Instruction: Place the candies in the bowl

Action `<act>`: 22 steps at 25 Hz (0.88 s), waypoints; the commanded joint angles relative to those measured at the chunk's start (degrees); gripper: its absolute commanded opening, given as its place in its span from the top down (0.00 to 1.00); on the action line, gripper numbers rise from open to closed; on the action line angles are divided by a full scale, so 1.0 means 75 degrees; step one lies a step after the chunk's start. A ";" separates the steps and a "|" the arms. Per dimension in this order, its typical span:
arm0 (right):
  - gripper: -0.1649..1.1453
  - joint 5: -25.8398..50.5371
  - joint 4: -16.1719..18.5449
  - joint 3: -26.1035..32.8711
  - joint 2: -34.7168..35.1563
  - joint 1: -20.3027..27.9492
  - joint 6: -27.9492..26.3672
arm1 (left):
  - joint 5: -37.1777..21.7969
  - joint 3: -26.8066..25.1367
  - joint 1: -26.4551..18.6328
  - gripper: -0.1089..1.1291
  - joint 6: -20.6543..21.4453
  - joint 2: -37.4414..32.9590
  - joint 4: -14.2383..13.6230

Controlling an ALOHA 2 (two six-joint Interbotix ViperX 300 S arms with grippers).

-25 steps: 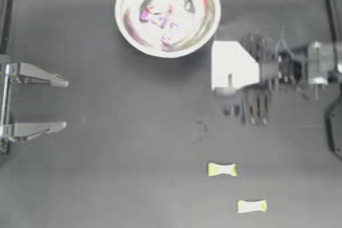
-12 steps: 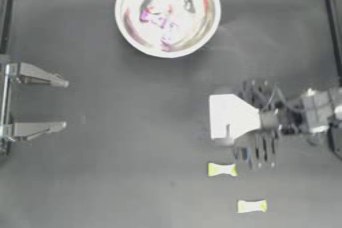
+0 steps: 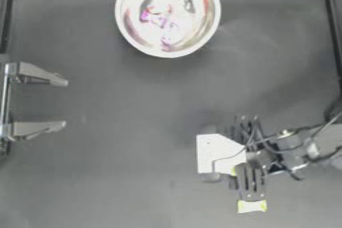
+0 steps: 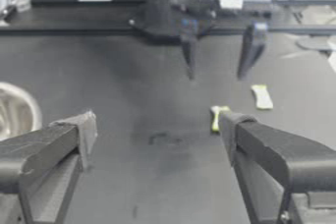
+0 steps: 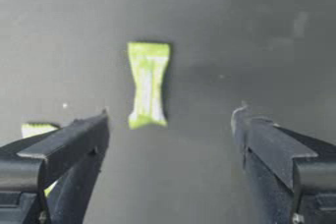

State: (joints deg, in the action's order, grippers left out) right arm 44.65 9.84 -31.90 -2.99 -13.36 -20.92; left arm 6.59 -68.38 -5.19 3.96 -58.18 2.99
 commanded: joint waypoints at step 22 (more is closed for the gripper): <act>0.11 -0.1441 0.0059 -0.0387 0.0961 0.0141 -0.0809 | 0.0059 0.0117 -0.0012 0.08 0.0000 0.0012 0.0012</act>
State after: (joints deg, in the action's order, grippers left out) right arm 34.28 10.11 -35.42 4.92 -12.39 -26.98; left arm 6.59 -68.29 -5.19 3.96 -58.36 2.99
